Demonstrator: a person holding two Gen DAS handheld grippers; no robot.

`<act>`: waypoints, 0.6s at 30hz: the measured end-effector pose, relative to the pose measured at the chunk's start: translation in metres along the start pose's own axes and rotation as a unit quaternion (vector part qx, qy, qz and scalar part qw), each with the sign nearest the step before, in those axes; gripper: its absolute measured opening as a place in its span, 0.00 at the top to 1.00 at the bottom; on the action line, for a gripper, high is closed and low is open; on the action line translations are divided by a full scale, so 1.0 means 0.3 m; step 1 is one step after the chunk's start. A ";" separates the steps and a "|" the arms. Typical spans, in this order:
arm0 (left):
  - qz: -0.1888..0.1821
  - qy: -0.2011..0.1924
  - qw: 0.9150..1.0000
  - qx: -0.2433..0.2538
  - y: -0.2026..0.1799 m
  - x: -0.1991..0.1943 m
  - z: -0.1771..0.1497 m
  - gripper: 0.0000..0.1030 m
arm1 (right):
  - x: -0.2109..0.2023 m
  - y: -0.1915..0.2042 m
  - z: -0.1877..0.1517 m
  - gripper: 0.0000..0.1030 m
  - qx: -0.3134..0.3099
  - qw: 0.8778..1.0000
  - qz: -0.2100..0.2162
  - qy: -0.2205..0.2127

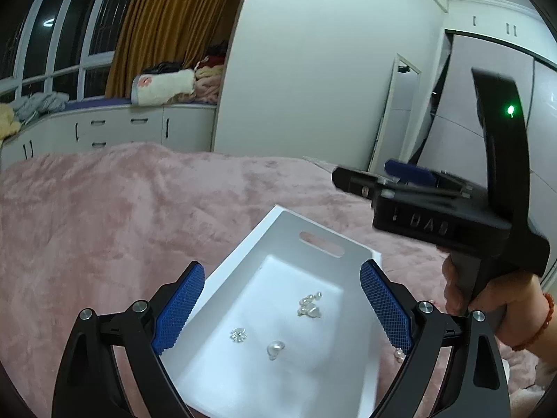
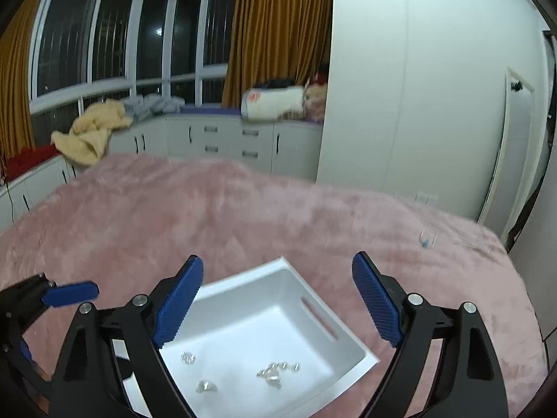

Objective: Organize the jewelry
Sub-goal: 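Move both tools back over the remaining jewelry on the bed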

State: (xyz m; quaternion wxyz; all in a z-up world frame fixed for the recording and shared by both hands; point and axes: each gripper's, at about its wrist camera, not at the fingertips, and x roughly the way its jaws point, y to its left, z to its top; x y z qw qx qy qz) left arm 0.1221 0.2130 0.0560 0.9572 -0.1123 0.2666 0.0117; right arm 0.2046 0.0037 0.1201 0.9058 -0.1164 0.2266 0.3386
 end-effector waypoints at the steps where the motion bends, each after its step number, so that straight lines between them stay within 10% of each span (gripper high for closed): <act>1: -0.001 0.000 1.000 0.004 -0.009 -0.004 0.002 0.11 | -0.024 -0.010 0.011 0.13 0.002 1.000 0.000 -0.013; 18: -0.016 -0.078 0.991 0.108 -0.342 -0.100 -0.034 0.03 | -0.340 -0.298 -0.117 0.05 0.004 0.997 -0.064 -0.048</act>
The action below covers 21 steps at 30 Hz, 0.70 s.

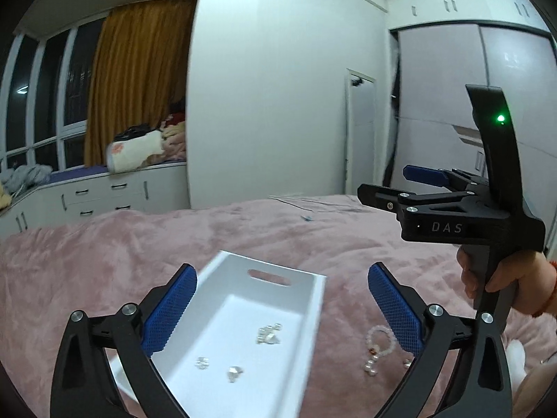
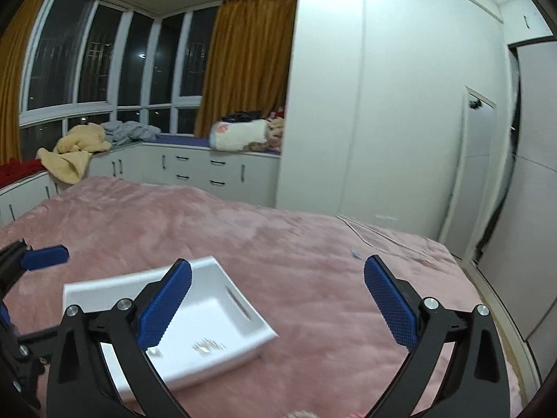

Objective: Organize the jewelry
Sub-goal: 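Move both tools back over the remaining jewelry on the bed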

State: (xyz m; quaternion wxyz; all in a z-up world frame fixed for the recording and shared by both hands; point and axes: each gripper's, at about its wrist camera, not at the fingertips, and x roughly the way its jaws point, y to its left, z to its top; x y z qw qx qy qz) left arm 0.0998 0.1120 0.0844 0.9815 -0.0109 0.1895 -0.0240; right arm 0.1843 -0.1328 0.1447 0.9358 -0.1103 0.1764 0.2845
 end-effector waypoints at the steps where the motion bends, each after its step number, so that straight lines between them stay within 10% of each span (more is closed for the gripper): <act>1: -0.003 0.004 1.000 0.005 -0.017 0.009 -0.004 0.03 | -0.008 -0.018 -0.016 0.05 0.002 1.000 -0.005 0.005; 13: -0.083 0.087 0.992 0.032 -0.256 0.184 -0.167 0.03 | -0.030 -0.269 -0.340 0.05 -0.003 0.993 -0.059 0.105; 21: -0.064 0.150 0.984 0.068 -0.336 0.331 -0.317 0.03 | 0.010 -0.322 -0.526 0.08 -0.005 0.984 -0.058 0.166</act>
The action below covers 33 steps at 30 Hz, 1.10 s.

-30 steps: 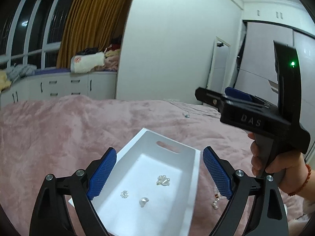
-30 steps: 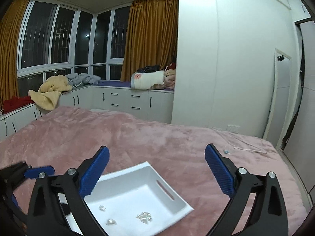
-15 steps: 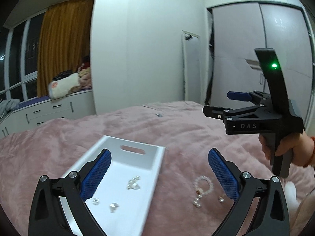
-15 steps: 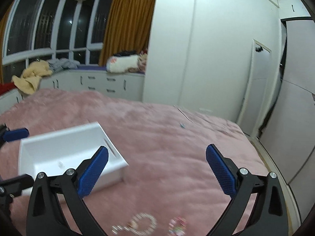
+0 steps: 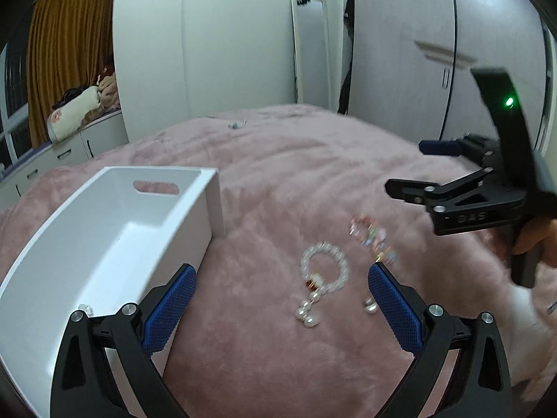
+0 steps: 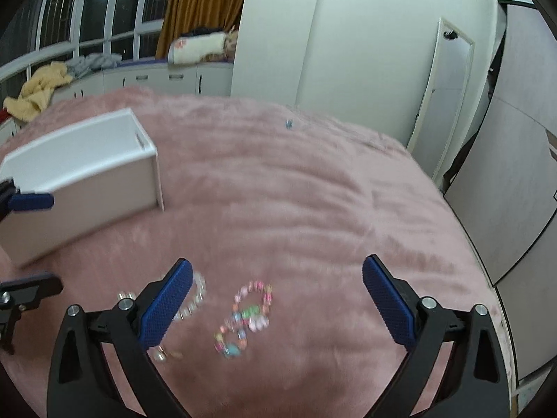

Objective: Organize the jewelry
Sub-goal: 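Move both tools back over the remaining jewelry on the bed, then grasp the colorful bead bracelet with the right tool while the left tool grasps the pearl earring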

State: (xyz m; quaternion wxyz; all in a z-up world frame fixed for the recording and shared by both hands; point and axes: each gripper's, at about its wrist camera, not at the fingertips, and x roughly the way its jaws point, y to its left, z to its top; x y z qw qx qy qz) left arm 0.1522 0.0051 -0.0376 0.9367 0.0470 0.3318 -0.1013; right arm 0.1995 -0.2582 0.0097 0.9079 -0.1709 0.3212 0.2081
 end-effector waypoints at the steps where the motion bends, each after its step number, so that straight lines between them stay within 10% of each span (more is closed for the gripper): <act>1: 0.004 0.006 1.000 0.005 -0.006 0.022 -0.010 0.03 | 0.018 0.003 -0.023 0.08 -0.005 1.000 0.000 0.009; 7: 0.039 0.000 0.997 0.069 -0.061 0.073 -0.054 0.03 | 0.110 -0.003 -0.104 0.11 0.007 0.999 0.003 0.050; 21: -0.034 0.063 0.997 0.037 -0.065 0.219 -0.102 0.04 | 0.182 0.006 -0.173 0.26 0.013 0.995 0.043 0.085; 25: -0.047 0.083 0.995 0.026 -0.048 0.252 -0.116 0.31 | 0.188 0.017 -0.179 0.27 0.009 0.995 0.044 0.090; 33: -0.053 0.090 0.994 0.021 -0.037 0.273 -0.130 0.32 | 0.191 0.019 -0.174 0.28 0.011 0.995 0.042 0.090</act>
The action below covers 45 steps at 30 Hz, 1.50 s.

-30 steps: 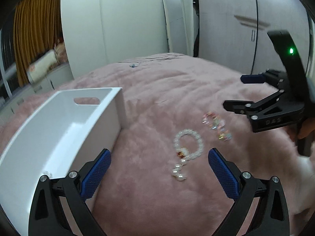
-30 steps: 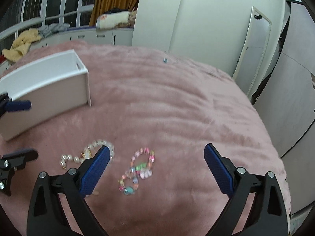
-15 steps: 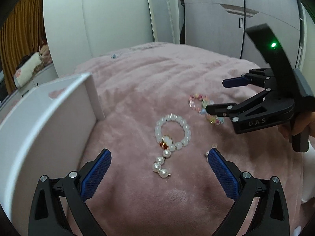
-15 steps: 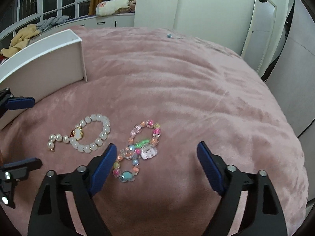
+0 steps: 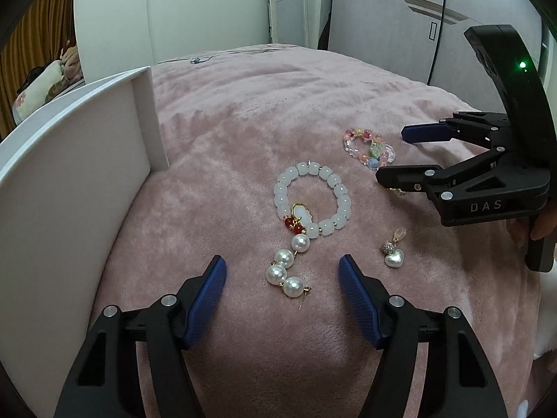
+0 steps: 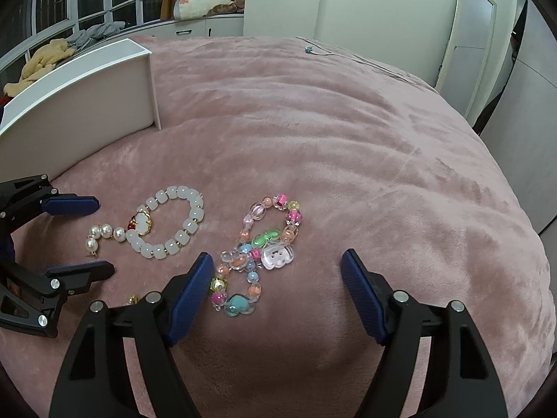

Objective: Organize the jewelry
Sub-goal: 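Grasp the colorful bead bracelet with the right tool while the left tool grasps the pearl earring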

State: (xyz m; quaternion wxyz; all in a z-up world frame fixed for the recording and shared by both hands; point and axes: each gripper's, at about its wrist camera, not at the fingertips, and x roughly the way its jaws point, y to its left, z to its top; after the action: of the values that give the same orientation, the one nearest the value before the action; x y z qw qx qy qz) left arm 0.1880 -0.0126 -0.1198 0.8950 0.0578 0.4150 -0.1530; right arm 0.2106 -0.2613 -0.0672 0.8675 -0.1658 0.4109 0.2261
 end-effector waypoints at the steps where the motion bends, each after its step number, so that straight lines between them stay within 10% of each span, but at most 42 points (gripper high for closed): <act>1: -0.001 0.001 1.000 -0.001 0.001 0.002 0.000 0.32 | 0.000 0.000 0.001 0.27 0.000 1.000 0.000 0.000; 40: -0.015 0.009 1.000 -0.007 0.021 0.045 0.040 0.53 | 0.030 0.012 0.000 0.37 -0.011 1.000 0.009 0.012; 45: -0.037 0.016 0.999 -0.016 0.034 0.053 0.031 0.81 | 0.032 0.028 -0.004 0.71 -0.022 0.999 0.034 0.023</act>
State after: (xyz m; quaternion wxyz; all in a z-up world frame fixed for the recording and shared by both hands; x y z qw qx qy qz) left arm 0.2076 -0.0087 -0.1262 0.8827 0.0305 0.4338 -0.1784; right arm 0.2108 -0.2523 -0.0764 0.8460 -0.1755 0.4308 0.2606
